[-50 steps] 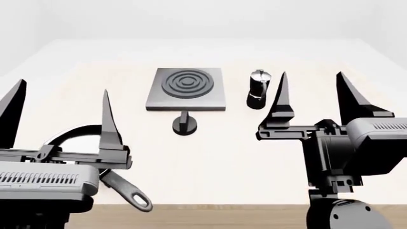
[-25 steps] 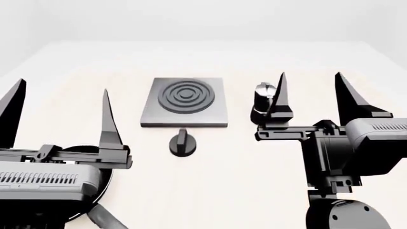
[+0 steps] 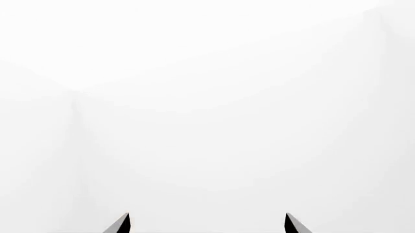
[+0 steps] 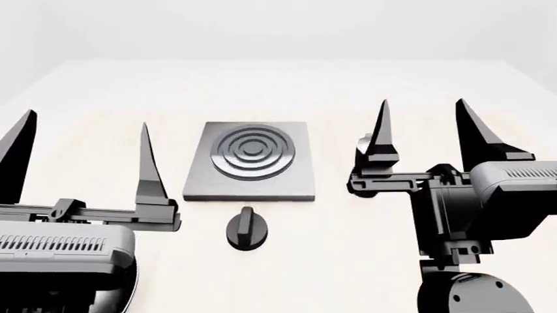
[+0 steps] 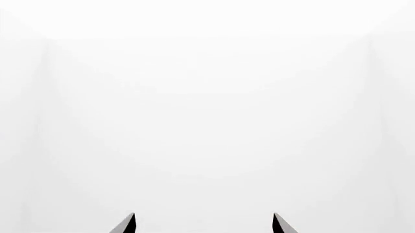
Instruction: Turn on the stove and put the moka pot on it.
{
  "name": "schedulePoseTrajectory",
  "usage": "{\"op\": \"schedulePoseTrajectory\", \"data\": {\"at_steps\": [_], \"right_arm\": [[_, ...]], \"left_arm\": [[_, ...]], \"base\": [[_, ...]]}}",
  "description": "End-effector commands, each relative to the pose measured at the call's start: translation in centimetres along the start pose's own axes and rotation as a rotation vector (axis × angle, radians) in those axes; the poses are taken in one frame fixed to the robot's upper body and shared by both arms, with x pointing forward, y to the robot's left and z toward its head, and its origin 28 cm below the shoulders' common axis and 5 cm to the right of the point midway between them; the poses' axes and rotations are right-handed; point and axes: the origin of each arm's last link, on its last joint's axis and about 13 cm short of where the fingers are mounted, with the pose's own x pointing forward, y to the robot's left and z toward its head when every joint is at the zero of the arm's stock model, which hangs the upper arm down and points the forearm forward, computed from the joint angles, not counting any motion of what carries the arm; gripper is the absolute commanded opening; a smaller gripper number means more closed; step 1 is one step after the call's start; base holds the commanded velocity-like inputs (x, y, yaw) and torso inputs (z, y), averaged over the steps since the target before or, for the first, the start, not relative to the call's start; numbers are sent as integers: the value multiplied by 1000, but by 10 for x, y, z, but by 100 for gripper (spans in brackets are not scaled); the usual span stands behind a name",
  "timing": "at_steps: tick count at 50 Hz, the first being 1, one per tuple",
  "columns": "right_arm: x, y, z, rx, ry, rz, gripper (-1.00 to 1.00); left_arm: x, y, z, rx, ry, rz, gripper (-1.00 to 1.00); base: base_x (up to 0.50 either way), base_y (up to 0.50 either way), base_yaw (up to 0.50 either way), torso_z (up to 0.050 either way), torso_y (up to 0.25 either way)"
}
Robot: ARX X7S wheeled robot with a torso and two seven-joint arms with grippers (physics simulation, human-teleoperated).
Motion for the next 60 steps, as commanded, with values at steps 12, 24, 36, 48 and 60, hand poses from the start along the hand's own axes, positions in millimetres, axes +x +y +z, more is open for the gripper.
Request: {"op": "schedulePoseTrajectory", "data": {"at_steps": [12,24,36,48,60], "right_arm": [[0,0,1,2,-1,3,100],[0,0,0,-7,1,-4,100],[0,0,1,-1,-4,-1,100],[2,2,5,9,-11,4,100],[2,3,8,11,-14,11,100]], "left_arm": [[0,1,0,3,11,0,100],[0,0,-1,2,21,-4,100],[6,-2,-7,-35,76,-20,100],[17,-10,-30,-194,283,-121,100],[22,-19,-49,-336,451,-221,100]], "base": [[295,0,0,0,0],[249,0,0,0,0],[0,0,0,0,0],[0,0,0,0,0],[0,0,0,0,0]]}}
